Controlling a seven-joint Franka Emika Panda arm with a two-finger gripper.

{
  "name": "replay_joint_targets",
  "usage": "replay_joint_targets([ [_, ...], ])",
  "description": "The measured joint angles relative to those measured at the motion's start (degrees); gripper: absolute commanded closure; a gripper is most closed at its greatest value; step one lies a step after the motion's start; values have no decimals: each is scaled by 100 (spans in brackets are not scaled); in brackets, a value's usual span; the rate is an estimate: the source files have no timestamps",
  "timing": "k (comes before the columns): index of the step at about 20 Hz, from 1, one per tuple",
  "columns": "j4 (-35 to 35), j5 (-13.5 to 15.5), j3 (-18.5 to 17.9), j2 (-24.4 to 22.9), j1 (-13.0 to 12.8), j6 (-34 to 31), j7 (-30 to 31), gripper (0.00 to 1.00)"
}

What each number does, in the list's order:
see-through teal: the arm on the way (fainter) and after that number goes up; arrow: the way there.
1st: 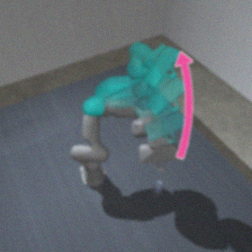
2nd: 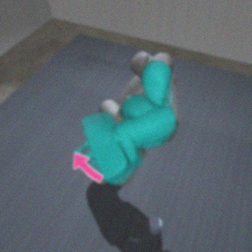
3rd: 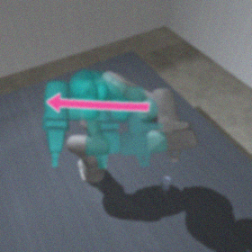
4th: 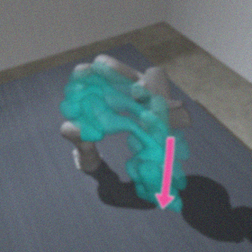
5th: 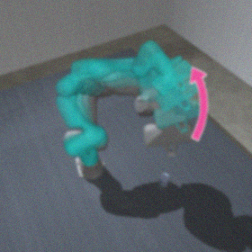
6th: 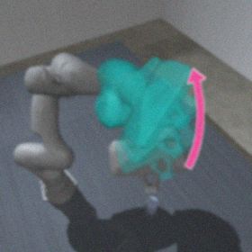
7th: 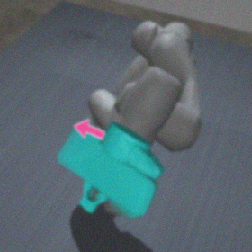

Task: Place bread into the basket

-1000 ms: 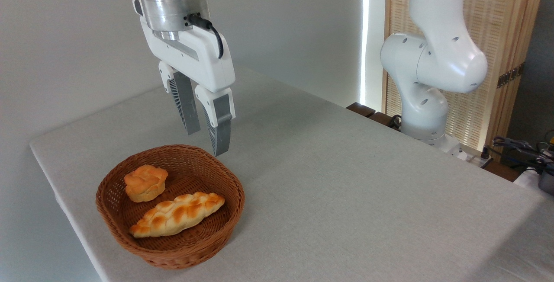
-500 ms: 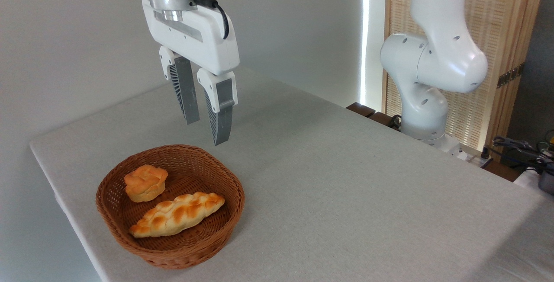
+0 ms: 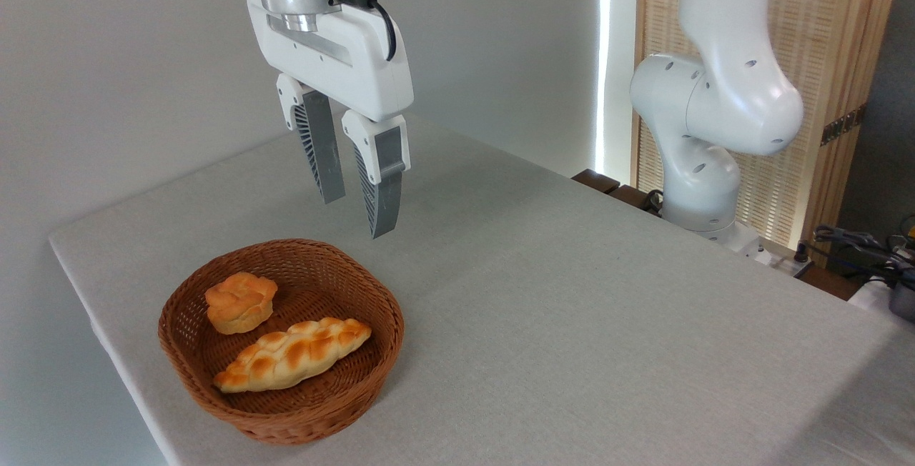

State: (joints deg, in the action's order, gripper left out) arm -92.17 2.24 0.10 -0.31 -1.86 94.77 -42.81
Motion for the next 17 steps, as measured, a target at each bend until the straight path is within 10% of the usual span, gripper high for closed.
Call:
replay_joint_targets([
  [17, -14, 3, -14, 8, -10, -166, 2, 0],
])
